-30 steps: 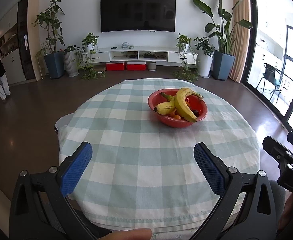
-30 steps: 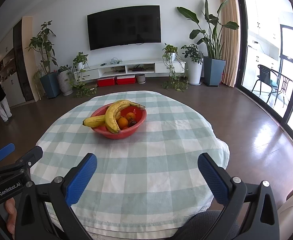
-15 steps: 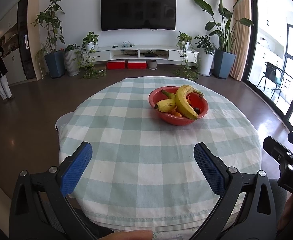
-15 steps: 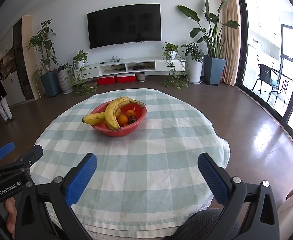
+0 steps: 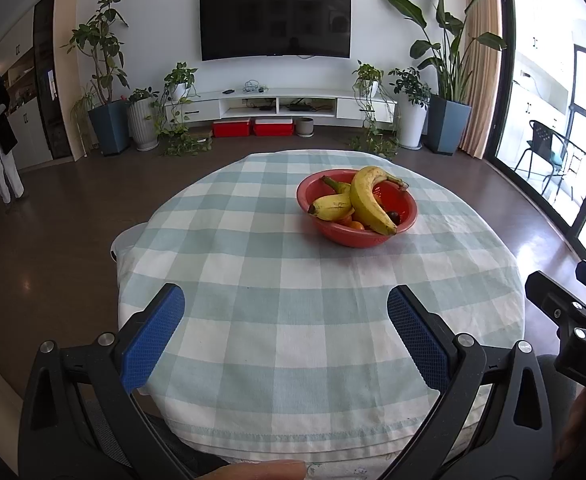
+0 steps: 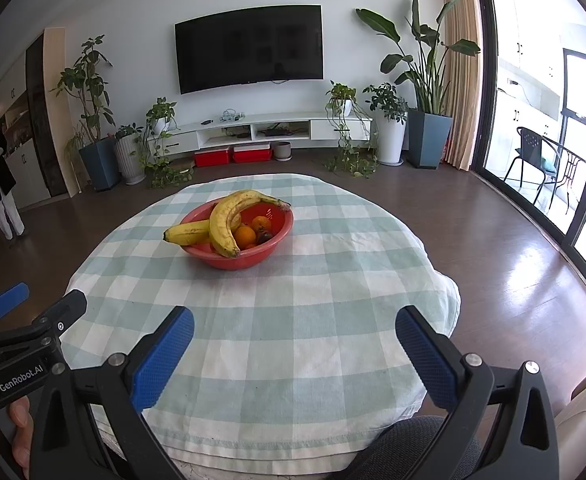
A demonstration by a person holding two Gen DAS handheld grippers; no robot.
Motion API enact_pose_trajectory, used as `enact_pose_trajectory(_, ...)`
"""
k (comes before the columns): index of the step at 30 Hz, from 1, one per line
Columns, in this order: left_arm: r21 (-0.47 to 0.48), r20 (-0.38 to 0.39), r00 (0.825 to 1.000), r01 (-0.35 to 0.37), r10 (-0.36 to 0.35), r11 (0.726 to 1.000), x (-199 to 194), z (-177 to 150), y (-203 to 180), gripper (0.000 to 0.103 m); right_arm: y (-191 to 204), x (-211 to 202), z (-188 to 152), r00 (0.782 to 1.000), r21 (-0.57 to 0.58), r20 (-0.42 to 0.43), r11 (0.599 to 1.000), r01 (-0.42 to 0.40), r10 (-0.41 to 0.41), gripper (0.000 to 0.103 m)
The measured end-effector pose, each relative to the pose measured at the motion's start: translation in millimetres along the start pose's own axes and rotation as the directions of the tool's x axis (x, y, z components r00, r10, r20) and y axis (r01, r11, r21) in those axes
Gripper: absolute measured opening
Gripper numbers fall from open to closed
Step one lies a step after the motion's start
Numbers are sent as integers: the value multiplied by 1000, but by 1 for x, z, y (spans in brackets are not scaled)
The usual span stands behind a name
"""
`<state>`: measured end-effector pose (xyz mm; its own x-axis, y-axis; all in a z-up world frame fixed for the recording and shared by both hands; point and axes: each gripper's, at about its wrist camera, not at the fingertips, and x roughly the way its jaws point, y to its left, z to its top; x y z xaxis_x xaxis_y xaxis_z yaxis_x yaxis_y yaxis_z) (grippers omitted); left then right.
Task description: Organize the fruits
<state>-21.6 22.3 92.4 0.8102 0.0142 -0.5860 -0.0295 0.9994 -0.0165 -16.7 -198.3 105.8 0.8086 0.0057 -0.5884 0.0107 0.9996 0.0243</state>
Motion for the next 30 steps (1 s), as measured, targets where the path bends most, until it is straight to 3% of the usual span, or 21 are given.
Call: enact_pose_trajectory(30,3,-4,1000,-2,2,1000,0,-1,0,103,0,-2,0,1000,-3,-5,1000,1,-1,103)
